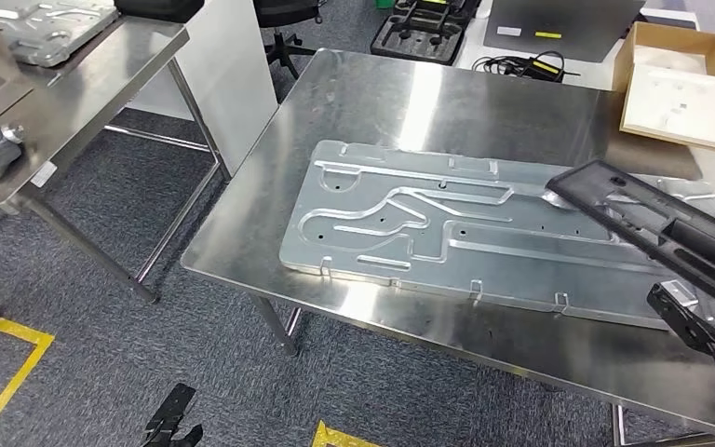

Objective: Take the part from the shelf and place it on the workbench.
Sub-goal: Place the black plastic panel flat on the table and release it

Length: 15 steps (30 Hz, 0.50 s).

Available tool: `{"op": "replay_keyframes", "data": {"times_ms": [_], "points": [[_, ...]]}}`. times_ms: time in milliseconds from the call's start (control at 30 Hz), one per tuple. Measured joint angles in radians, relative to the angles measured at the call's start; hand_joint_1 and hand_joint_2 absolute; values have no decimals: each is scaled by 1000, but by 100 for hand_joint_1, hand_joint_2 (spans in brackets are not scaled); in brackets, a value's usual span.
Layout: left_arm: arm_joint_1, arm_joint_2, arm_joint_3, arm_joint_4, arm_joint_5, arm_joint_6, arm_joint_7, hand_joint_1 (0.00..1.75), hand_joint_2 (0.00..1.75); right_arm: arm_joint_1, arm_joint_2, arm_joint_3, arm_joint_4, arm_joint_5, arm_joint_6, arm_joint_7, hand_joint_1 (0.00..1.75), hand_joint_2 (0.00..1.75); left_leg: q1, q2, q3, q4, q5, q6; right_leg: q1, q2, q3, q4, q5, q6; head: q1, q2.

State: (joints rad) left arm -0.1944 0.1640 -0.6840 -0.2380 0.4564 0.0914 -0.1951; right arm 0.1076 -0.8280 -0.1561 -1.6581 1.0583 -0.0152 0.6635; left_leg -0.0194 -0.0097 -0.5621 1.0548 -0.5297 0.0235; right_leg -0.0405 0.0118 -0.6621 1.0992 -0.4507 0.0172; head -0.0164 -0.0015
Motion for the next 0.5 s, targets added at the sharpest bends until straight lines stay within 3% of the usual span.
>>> {"op": "replay_keyframes", "data": {"times_ms": [33, 100, 167, 233, 267, 300, 367, 500], "points": [[0, 0, 0, 0, 9, 0, 3, 0, 175, 0, 0, 1, 2, -1, 0, 2, 175, 175, 1, 1, -8, 16, -11, -5, 0, 0, 1, 0, -2, -5, 0, 0], [-1, 1, 0, 0, 26, -11, 2, 0, 175, 0, -3, 2, 4, -5, 1, 10, 175, 175, 5, 3, -53, 105, -52, -13, 2, 0, 5, -2, -6, -12, -2, 0], [0, 0, 0, 0, 33, -28, -8, 0, 175, 5, -5, 2, 7, -10, 3, 18, 87, 87, 6, 3, -131, 229, -91, -14, 7, 0, 7, -2, -10, -17, -3, 0], [4, 0, 0, 0, 31, -38, -17, 0, 175, 14, -5, 1, 14, -16, 7, 23, 0, 0, 5, 3, -173, 269, -75, -4, 15, 0, 12, -2, -15, -22, -3, 0], [4, 0, 0, 0, 30, -40, -19, 0, 131, 17, -5, 1, 17, -19, 10, 26, 0, 0, 2, 3, -167, 235, -41, 5, 18, 0, 17, -2, -18, -24, -3, 0], [4, 1, 0, 0, 29, -40, -20, 0, 87, 20, -5, 1, 20, -21, 15, 29, 0, 0, -4, 2, -143, 173, 4, 16, 20, 0, 24, -3, -21, -25, -3, 0], [2, 5, 0, 0, 29, -37, -22, 0, 0, 23, -5, 1, 27, -28, 29, 33, 0, 0, -15, 2, -89, 52, 61, 36, 21, 2, 35, -11, -24, -24, -3, 0], [-3, 11, 0, 0, 30, -12, -23, 0, 0, 46, -5, -2, 44, -42, 50, 34, 0, 0, -24, 3, -49, -27, 76, 50, 15, 3, 47, -33, -16, -8, -4, 0]]}}
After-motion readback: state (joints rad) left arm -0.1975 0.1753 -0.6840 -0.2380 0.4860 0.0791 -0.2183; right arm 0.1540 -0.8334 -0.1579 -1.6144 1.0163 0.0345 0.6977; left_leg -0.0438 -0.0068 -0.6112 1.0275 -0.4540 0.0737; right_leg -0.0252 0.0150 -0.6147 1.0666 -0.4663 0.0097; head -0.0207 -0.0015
